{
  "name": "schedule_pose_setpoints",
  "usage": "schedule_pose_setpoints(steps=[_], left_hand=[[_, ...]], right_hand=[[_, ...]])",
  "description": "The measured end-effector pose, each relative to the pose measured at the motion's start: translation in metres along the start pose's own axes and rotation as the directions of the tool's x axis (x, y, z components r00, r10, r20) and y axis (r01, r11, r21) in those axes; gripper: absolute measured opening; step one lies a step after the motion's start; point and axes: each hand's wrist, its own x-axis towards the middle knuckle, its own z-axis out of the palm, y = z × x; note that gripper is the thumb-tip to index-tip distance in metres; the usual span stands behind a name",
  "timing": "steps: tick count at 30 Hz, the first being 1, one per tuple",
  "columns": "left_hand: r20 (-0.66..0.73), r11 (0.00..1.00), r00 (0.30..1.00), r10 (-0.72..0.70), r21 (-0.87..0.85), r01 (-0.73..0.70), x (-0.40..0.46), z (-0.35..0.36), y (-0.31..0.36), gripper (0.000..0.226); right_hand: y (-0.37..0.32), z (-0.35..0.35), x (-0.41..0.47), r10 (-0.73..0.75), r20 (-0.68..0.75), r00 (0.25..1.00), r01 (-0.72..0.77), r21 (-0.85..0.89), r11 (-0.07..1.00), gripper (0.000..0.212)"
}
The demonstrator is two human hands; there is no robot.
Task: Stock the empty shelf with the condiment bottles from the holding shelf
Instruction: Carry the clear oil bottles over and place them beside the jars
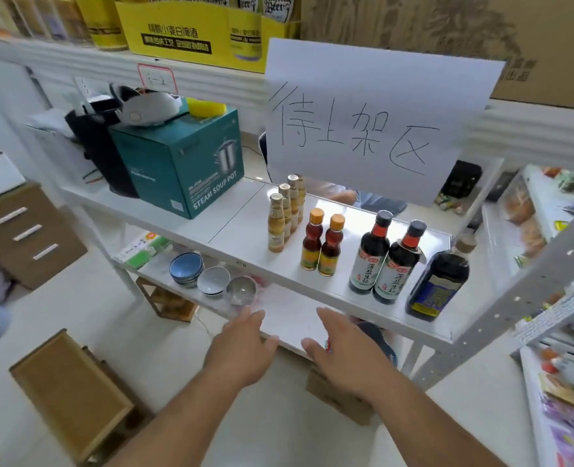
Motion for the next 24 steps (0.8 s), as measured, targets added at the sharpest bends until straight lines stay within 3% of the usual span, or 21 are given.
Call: schedule_pose_setpoints(steps=[11,18,24], left_hand=[[-0.078,0.999,0.996,-0.043,0.002,0.043,0.062,-0.054,0.004,0.065],[-0.058,0.999,0.998,0.01,-0.04,-0.012,0.122,-0.07,-0.011,0.065],[-0.004,0.99,0.992,0.13,-0.057,-0.13,0.194,-0.102,-0.044,0.066]], right_hand=[[-0.025,-0.015,0.093,-0.069,0.008,0.998,0.068,0.089,0.994,0.072],[-0.037,-0.011,0.144,0.001,-0.009,1.0,0.0,0.135,0.991,0.076],[-0.066,0.0,0.205,0.162,-0.119,0.98,-0.138,0.187,0.973,0.08]])
